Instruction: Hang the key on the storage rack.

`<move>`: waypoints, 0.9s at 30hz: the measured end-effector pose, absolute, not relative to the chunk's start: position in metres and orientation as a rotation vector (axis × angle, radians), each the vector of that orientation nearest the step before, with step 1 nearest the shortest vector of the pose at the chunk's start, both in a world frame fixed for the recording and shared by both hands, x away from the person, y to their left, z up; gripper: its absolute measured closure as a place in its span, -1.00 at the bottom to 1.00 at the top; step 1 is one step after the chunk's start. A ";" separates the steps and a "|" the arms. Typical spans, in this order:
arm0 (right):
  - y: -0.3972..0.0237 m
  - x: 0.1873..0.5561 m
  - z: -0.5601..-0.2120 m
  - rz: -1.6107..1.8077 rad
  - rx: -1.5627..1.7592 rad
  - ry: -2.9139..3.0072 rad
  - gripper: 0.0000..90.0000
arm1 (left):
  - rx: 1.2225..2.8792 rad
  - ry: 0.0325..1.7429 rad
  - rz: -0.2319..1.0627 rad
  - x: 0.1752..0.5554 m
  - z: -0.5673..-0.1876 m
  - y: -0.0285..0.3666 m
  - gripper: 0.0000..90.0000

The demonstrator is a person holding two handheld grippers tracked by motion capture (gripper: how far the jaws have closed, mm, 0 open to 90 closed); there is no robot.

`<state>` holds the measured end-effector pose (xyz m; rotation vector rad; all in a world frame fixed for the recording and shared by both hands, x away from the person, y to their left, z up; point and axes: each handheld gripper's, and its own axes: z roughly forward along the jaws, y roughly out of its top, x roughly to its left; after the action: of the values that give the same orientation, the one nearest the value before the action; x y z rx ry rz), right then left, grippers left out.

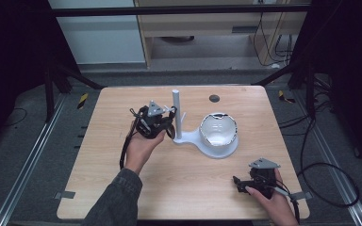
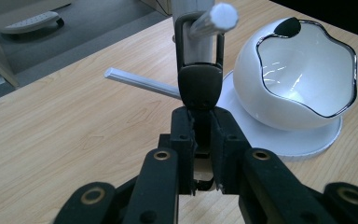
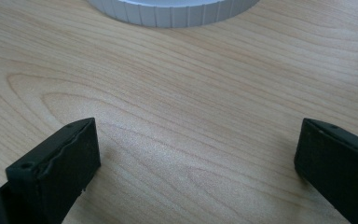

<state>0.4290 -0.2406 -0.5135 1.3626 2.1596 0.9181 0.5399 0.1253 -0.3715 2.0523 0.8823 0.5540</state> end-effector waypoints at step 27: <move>-0.241 0.429 -0.514 0.919 1.363 2.158 -0.99 | 2.044 0.883 0.586 0.510 -0.371 0.159 0.45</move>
<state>0.4286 -0.2406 -0.5136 1.3627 2.1577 0.9187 0.5103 0.1585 -0.3709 2.0440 0.8829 0.5862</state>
